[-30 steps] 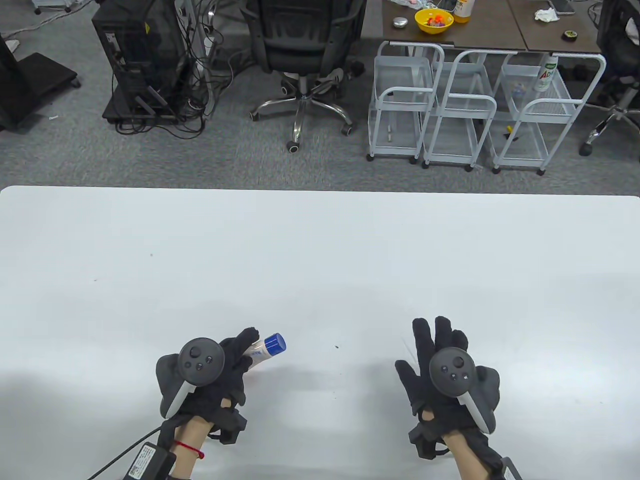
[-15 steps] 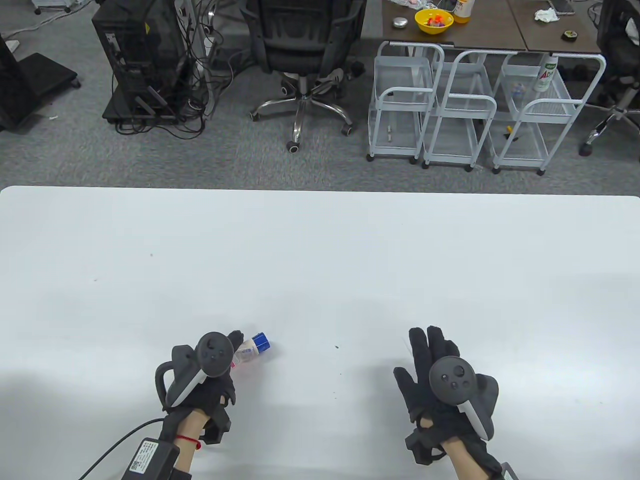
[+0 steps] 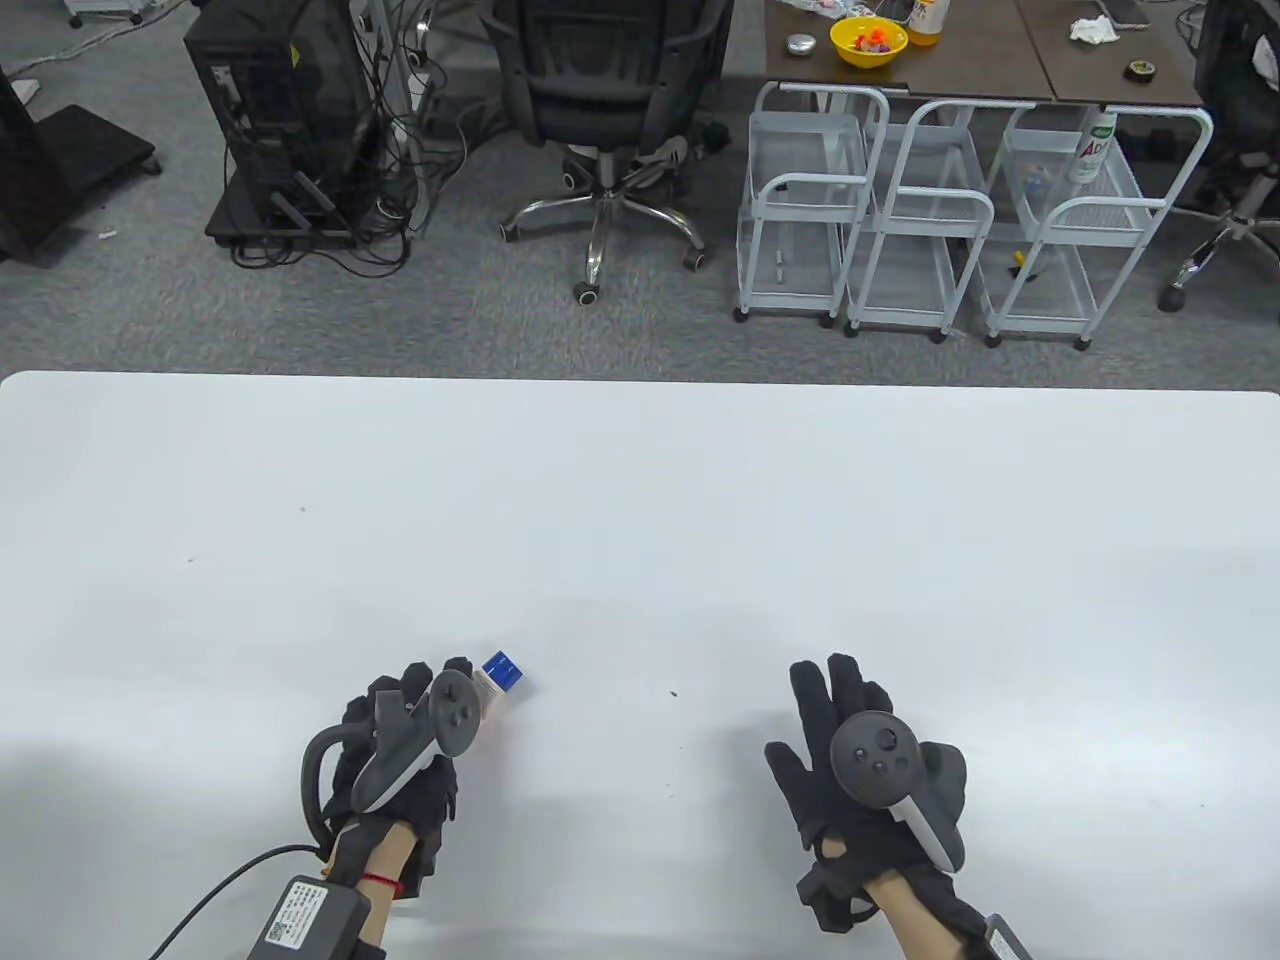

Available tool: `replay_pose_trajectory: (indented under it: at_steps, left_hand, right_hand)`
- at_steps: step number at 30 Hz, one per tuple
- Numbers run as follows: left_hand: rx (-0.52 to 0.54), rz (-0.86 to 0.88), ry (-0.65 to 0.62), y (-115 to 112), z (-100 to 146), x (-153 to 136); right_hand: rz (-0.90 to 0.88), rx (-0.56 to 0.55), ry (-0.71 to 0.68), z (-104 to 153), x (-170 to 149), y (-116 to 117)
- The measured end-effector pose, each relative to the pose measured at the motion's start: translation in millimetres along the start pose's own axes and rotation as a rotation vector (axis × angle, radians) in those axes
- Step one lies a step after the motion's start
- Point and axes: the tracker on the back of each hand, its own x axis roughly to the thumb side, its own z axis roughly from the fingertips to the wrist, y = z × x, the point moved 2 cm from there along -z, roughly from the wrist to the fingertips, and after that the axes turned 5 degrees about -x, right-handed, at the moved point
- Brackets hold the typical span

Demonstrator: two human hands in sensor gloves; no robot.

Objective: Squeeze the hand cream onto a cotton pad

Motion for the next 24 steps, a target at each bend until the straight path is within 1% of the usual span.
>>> replay_pose_trajectory:
  at_steps: [2,4,5,7,8,10,11,13,14,15,17,18,19,22,24]
  left_hand:
    - [0.038,0.080,-0.030,9.0,6.8,0.0]
    - [0.113,0.204,-0.116,22.6,20.7,3.4]
    - [0.137,0.228,-0.141,26.3,25.4,5.1]
    - [0.208,0.261,-0.221,35.1,40.9,10.5]
    - [0.261,0.265,-0.262,39.0,48.9,13.7]
    - [0.285,0.237,-0.284,43.5,58.5,17.1]
    - [0.285,0.237,-0.299,43.9,61.4,17.8]
    - [0.274,0.298,-0.353,43.2,67.2,20.5]
    - [0.252,0.335,-0.391,41.6,69.7,23.2]
    - [0.204,0.373,-0.433,38.8,71.3,27.3]
    - [0.124,0.426,-0.481,30.6,72.5,35.5]
    - [0.103,0.430,-0.497,27.4,72.0,39.3]
    - [0.079,0.407,-0.502,22.9,71.2,43.9]
    - [0.059,0.291,-0.496,15.0,67.4,51.7]
    - [0.049,0.275,-0.482,11.8,65.3,53.5]
  right_hand:
    - [-0.005,-0.010,-0.007,0.6,0.7,-0.9]
    - [0.005,-0.001,-0.024,1.6,2.8,-0.1]
    - [0.007,-0.003,-0.032,2.3,4.0,-0.2]
    - [0.009,-0.008,-0.053,3.8,7.7,-0.3]
    - [0.008,-0.011,-0.069,5.0,10.3,-0.2]
    - [0.005,-0.023,-0.096,7.7,15.7,-1.3]
    - [0.002,-0.027,-0.108,8.8,18.1,-1.8]
    - [-0.003,-0.030,-0.129,12.3,22.9,-2.2]
    - [-0.009,-0.031,-0.143,14.3,25.3,-2.0]
    - [-0.011,-0.029,-0.152,15.9,27.2,-1.9]
    - [-0.009,-0.040,-0.165,17.9,29.0,-3.0]
    - [-0.012,-0.049,-0.171,18.0,29.2,-3.5]
    - [-0.014,-0.058,-0.172,18.2,29.2,-4.1]
    - [-0.017,-0.053,-0.168,17.3,27.5,-3.6]
    - [-0.033,-0.033,-0.167,16.1,26.4,-2.1]
